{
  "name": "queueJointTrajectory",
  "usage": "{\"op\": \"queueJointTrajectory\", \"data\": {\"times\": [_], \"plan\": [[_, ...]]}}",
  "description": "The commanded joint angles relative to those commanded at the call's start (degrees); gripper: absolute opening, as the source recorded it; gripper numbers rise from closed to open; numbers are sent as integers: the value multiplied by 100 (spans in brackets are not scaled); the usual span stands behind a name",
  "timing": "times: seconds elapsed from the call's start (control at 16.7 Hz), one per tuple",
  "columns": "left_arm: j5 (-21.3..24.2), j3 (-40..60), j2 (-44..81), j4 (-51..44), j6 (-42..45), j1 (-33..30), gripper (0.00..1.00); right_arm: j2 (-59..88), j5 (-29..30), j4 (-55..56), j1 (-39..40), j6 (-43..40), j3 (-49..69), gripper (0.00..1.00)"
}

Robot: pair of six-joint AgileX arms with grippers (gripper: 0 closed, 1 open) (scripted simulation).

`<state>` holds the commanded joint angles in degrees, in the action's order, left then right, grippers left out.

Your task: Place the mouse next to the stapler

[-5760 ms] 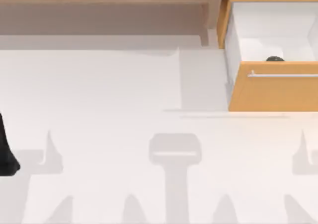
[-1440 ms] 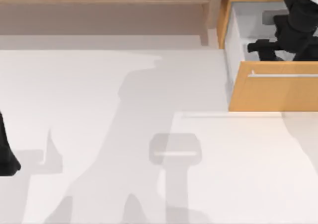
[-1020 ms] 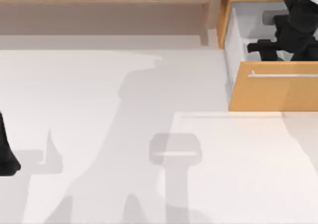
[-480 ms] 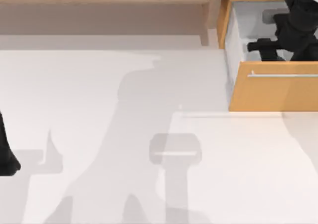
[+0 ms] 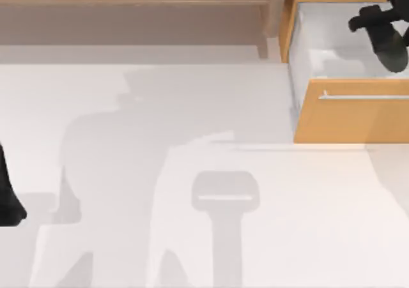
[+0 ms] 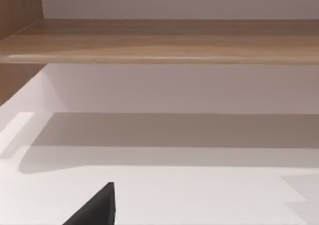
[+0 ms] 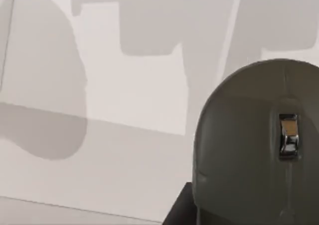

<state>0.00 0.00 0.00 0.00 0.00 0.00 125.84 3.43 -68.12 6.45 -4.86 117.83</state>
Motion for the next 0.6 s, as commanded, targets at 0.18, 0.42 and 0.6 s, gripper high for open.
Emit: {"op": "queueJointTrajectory", "data": {"times": [0.18, 0.42, 0.6], "plan": [[0, 0, 0, 0, 0, 0, 100, -694, 95, -115, -322, -467, -231, 0], [0, 0, 0, 0, 0, 0, 100, -1526, 162, -143, -926, -1053, -856, 0], [0, 0, 0, 0, 0, 0, 100, -2041, 158, -29, -1434, -1445, -1520, 0]]}}
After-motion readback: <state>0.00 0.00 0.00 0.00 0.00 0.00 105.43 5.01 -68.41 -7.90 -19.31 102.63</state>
